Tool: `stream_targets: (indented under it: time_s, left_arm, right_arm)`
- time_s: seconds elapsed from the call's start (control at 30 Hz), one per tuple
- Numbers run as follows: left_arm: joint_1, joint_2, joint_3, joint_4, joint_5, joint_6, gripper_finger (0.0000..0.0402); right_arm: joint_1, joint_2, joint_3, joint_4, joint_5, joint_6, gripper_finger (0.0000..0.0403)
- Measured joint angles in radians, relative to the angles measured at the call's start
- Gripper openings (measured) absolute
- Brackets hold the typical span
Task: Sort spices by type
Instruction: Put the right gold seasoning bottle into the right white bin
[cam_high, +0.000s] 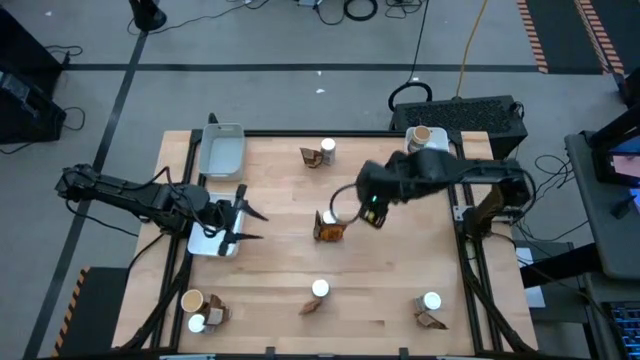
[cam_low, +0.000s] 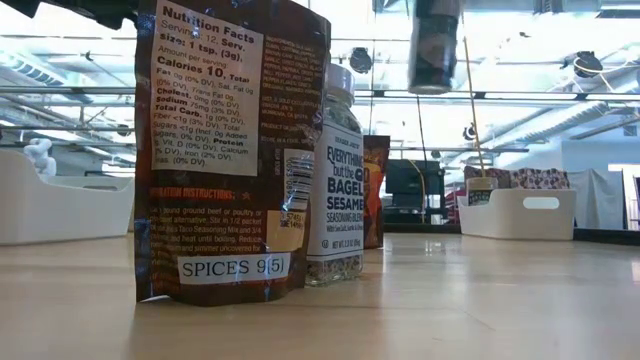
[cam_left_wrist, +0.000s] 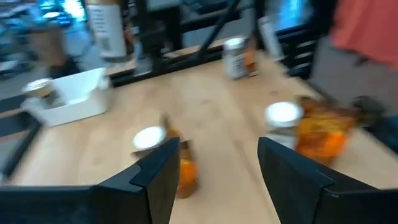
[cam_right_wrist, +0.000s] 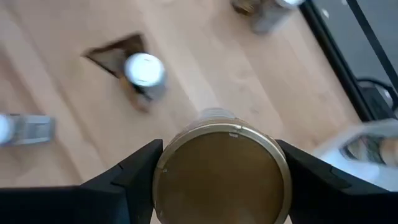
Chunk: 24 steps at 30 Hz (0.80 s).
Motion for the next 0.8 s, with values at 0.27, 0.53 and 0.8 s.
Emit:
stream_targets:
  time_s: [0.27, 0.53, 0.8]
  left_arm:
    - [0.0, 0.107, 0.0, 0.029, -0.257, 0.008, 0.0219]
    - [0.034, 0.098, 0.0, 0.017, -0.229, 0.072, 0.0219]
    - [0.173, 0.002, -0.072, 0.154, -0.138, 0.149, 0.0219]
  right_arm:
    - [-0.185, -0.242, -0.344, 0.053, -0.001, -0.002, 0.025]
    - [-0.415, -0.424, -0.566, 0.145, 0.0, -0.086, 0.0251]
    - [-0.596, -0.429, -0.593, 0.211, -0.008, -0.285, 0.0251]
